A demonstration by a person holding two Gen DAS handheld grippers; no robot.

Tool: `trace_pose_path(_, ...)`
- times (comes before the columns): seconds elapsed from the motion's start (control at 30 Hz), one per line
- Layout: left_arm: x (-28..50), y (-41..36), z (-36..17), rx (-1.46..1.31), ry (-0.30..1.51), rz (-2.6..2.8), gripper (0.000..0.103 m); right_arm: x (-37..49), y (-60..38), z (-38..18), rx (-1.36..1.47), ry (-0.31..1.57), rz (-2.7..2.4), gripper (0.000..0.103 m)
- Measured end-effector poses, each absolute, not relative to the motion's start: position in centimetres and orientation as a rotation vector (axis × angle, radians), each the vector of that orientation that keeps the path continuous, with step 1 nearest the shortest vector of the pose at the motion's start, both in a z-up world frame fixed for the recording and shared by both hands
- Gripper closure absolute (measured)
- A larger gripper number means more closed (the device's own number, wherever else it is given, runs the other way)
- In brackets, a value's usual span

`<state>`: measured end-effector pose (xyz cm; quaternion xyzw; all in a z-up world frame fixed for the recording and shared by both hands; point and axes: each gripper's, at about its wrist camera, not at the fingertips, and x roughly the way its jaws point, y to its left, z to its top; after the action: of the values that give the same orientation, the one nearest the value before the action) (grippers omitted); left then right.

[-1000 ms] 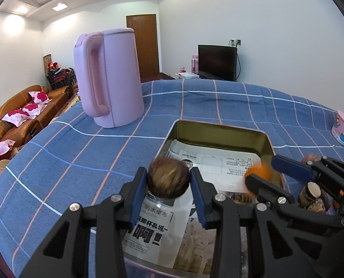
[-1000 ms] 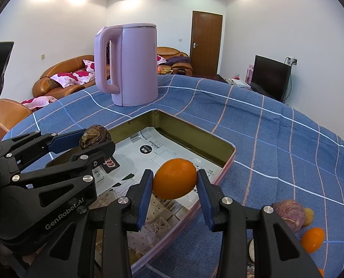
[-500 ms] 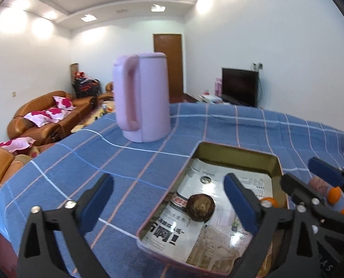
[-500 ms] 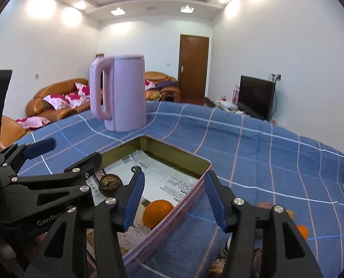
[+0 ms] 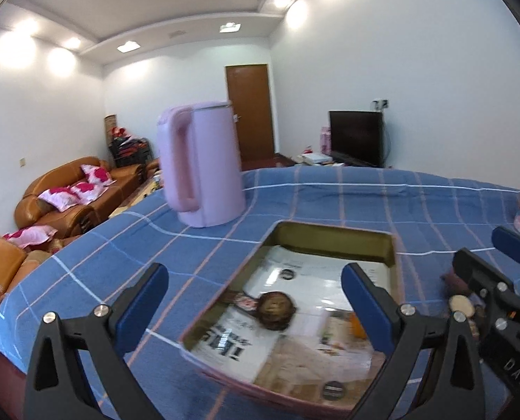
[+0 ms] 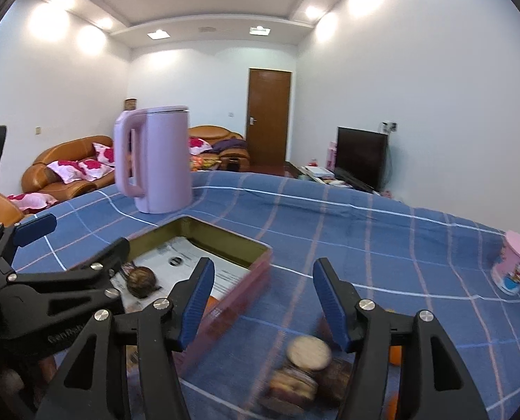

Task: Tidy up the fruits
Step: 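Withdraw both grippers from the tin back toward the remaining fruits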

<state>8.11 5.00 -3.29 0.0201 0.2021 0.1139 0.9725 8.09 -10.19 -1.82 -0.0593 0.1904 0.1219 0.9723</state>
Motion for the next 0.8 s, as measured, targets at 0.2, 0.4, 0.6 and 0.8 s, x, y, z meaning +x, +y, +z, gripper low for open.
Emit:
trace_pose_path(0.2, 7.7, 1.6, -2.2, 0.081, 0.374, 0.133, 0.000, 5.5, -17.0, -1.8, -0.131, 0.385, 0.094, 0.041)
trace_pose_path(0.4, 7.3, -2.0, -1.8, 0.104, 0.377, 0.040, 0.000, 3.8, -22.8, -2.1, -0.073, 0.442, -0.004, 0.040)
trace_pose_path(0.6, 7.2, -4.3, -2.3, 0.124, 0.427, -0.059, 0.000, 2.8, -25.0, -2.4, -0.058, 0.497, -0.021, 0.039)
trace_pose_path(0.8, 7.4, -5.9, -3.7, 0.151, 0.509, -0.125, 0.000, 3.1, -25.8, -3.6, -0.037, 0.586, 0.011, 0.039)
